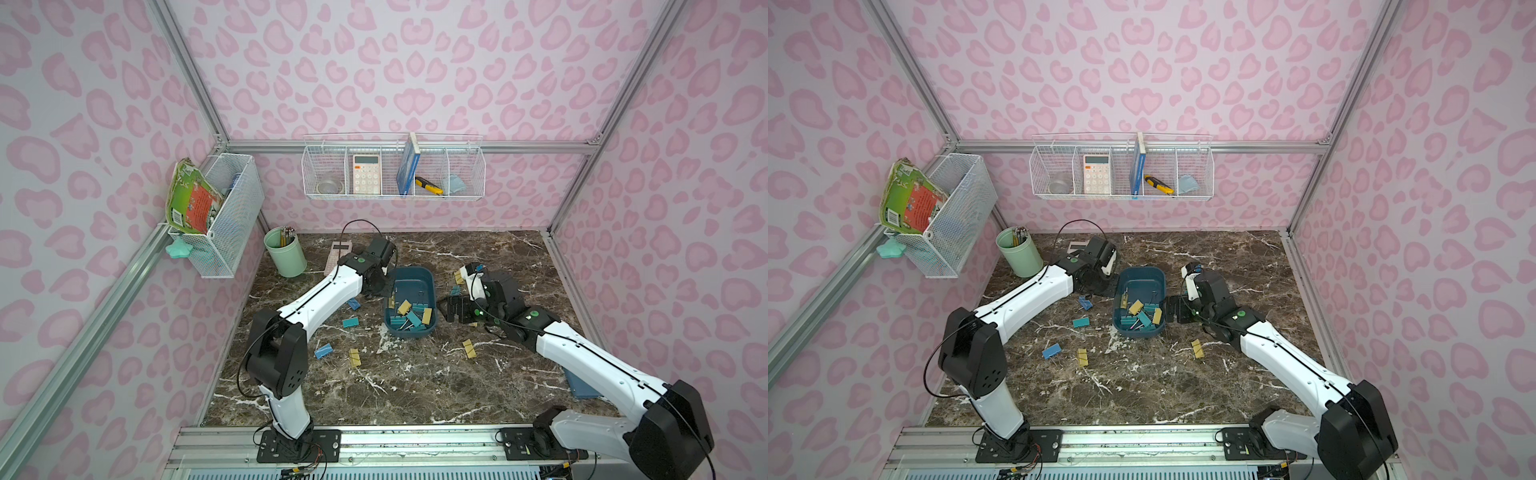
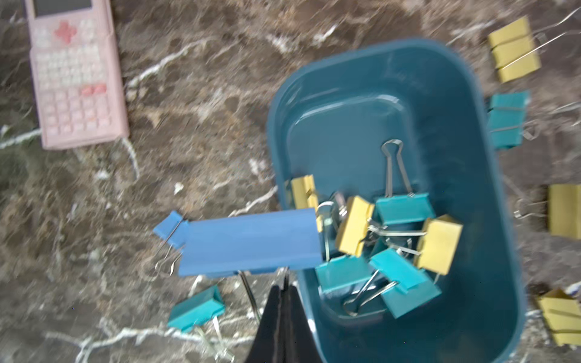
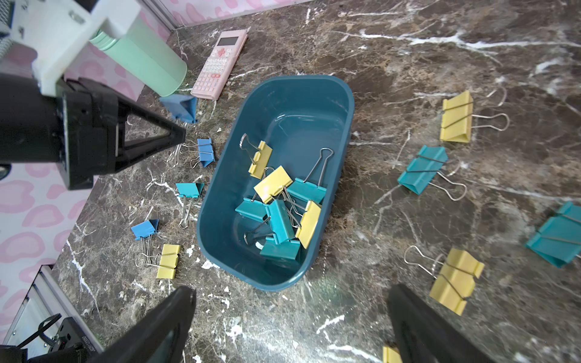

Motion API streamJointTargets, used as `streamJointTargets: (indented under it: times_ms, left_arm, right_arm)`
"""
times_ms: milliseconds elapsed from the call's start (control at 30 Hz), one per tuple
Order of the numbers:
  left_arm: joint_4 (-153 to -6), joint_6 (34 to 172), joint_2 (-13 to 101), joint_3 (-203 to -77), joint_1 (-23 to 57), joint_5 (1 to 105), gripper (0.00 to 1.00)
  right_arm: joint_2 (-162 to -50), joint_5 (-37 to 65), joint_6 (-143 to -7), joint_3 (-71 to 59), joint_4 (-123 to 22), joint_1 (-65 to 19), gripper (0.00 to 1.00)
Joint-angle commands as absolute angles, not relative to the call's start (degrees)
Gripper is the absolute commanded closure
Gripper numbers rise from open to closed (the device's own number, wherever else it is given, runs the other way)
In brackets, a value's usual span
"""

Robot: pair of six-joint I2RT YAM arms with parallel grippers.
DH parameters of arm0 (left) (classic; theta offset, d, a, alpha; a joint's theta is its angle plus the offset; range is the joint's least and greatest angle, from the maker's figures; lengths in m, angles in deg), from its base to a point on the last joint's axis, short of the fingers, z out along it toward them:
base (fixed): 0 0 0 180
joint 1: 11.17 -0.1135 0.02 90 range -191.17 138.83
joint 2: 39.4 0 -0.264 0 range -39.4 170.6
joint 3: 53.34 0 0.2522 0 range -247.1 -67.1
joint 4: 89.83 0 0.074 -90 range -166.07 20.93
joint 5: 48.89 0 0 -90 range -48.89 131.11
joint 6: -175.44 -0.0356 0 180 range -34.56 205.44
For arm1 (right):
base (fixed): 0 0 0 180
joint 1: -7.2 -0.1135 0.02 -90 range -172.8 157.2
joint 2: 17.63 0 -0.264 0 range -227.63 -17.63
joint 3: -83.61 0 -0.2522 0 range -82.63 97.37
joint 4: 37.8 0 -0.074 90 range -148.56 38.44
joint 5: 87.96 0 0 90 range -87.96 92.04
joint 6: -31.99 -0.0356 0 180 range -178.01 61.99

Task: Take out the binder clips from the storage box
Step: Place the binder clip at the center of the board.

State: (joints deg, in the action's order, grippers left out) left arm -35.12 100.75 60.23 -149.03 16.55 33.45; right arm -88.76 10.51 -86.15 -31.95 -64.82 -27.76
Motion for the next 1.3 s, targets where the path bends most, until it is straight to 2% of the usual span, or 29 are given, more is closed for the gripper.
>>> streamJointTargets:
  times_ms: [0,133,267,600,833,933,1067,1133,1267]
  left_arm:
    - [-32.8,105.6,56.3,-143.4,14.8,29.2,1.0]
    - [-32.8,108.6,51.8,-136.7,10.2,29.0,1.0]
    - [-32.8,109.2,54.0,-134.7,6.1,31.4,1.0]
    - [-33.4,110.1,66.1,-137.2,3.3,29.9,1.0]
    - [-33.2,110.5,68.1,-137.0,3.2,31.2,1.0]
    - [-32.4,111.2,67.5,-136.9,3.2,30.8,0.85]
    - [-30.1,112.3,63.8,-136.8,3.2,29.3,0.6]
    - [-28.4,112.6,61.4,-137.3,3.2,28.4,0.53]
    - [-24.7,113.2,56.9,-138.8,3.2,27.3,0.41]
  right_arm:
    - [-90.5,11.3,-85.0,-30.6,-62.7,-28.7,0.01]
    - [-92.3,11.6,-84.8,-29.5,-62.2,-29.9,0.01]
    - [-93.3,11.6,-84.8,-28.8,-62.0,-30.6,0.01]
    - [-93.5,11.0,-85.3,-28.6,-62.1,-30.9,0.01]
    - [-102.3,10.8,-85.2,-21.5,-63.1,-31.8,0.01]
    - [-107.1,11.0,-85.2,-17.3,-63.7,-31.9,0.04]
    - [-114.8,12.7,-84.9,-9.5,-66.9,-31.9,0.18]
    - [-118.9,14.0,-84.9,-5.9,-68.2,-32.0,0.26]
    - [-125.5,15.8,-85.2,0.9,-68.8,-32.4,0.33]
